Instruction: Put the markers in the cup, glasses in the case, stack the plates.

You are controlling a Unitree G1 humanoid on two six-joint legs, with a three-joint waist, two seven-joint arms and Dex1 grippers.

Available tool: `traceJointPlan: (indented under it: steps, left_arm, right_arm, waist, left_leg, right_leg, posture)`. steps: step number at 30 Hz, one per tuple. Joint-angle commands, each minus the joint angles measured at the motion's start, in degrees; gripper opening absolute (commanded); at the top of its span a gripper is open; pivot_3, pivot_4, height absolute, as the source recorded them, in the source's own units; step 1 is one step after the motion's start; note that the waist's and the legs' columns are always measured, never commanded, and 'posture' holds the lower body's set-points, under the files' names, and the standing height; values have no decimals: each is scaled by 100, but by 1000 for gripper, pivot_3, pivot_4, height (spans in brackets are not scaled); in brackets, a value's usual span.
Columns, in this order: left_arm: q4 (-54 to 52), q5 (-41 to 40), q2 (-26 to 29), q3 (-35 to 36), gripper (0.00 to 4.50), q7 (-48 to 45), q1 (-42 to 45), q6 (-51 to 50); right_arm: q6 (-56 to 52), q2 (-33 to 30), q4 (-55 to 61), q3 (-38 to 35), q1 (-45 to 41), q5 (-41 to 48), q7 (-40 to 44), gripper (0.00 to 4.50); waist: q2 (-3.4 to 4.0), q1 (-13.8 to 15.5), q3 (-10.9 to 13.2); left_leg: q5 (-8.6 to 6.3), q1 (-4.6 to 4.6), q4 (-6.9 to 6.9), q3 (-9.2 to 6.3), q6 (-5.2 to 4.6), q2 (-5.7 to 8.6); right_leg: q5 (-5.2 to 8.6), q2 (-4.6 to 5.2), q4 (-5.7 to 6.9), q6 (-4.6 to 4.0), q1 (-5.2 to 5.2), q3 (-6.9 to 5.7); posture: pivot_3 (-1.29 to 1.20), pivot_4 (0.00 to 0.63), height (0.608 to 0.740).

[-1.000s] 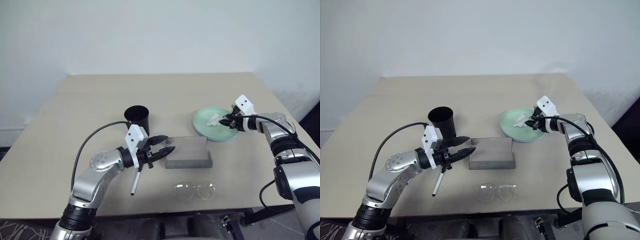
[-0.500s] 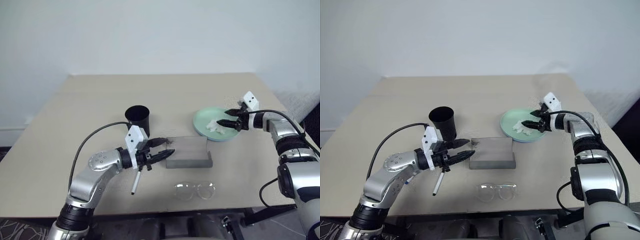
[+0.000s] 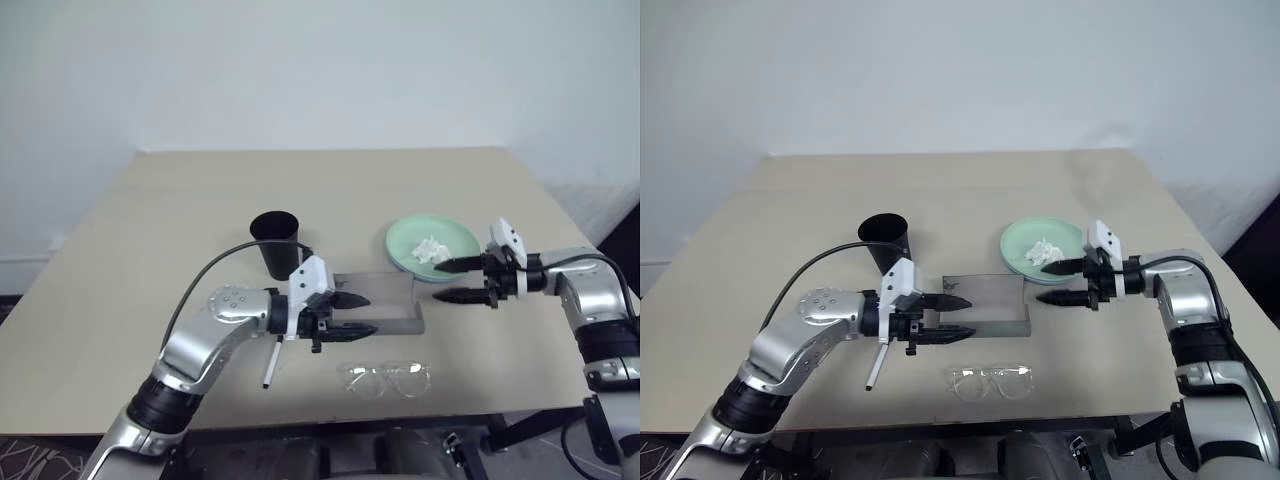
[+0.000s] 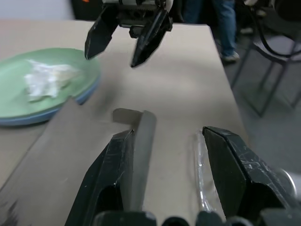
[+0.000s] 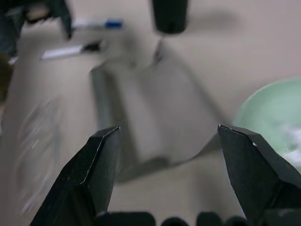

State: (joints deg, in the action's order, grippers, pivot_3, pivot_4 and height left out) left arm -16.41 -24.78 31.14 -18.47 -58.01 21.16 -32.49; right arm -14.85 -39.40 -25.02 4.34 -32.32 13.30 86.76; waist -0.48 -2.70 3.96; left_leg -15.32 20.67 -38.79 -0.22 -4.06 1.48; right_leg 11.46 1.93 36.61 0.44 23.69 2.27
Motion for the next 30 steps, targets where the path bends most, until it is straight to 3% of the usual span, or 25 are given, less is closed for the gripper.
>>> traceJointPlan:
  steps: [1, 20, 30]
  left_arm:
    - [272, 166, -8, -274, 2418, -313, 407, -19]
    - [1564, 631, -309, -1132, 2418, -1615, 1414, 12]
    - [2111, 984, -543, -1532, 2418, -2162, 1766, 212]
  right_arm:
    - [163, -198, 274, 94, -49, -42, 162, 3581]
    - [288, -420, 774, 168, 447, 2, -74, 3581]
    - [-74, -714, 2044, 34, 1360, 314, -222, 3581]
  waist:
    - [0, 2, 0]
    - [-3, 11, 2]
    - [-5, 12, 3]
  left_leg:
    - [0, -1, -1, 1, -1, -1]
    - [2, 5, -10, -2, -7, -2]
    - [-1, 12, -13, -4, -11, 1]
  right_leg:
    - [0, -1, 0, 0, -1, 0]
    - [4, -1, -1, 4, 0, 0]
    - [9, 0, -2, 14, 1, 1]
  posture:
    - [0, 0, 740]
    - [0, 0, 740]
    - [0, 0, 740]
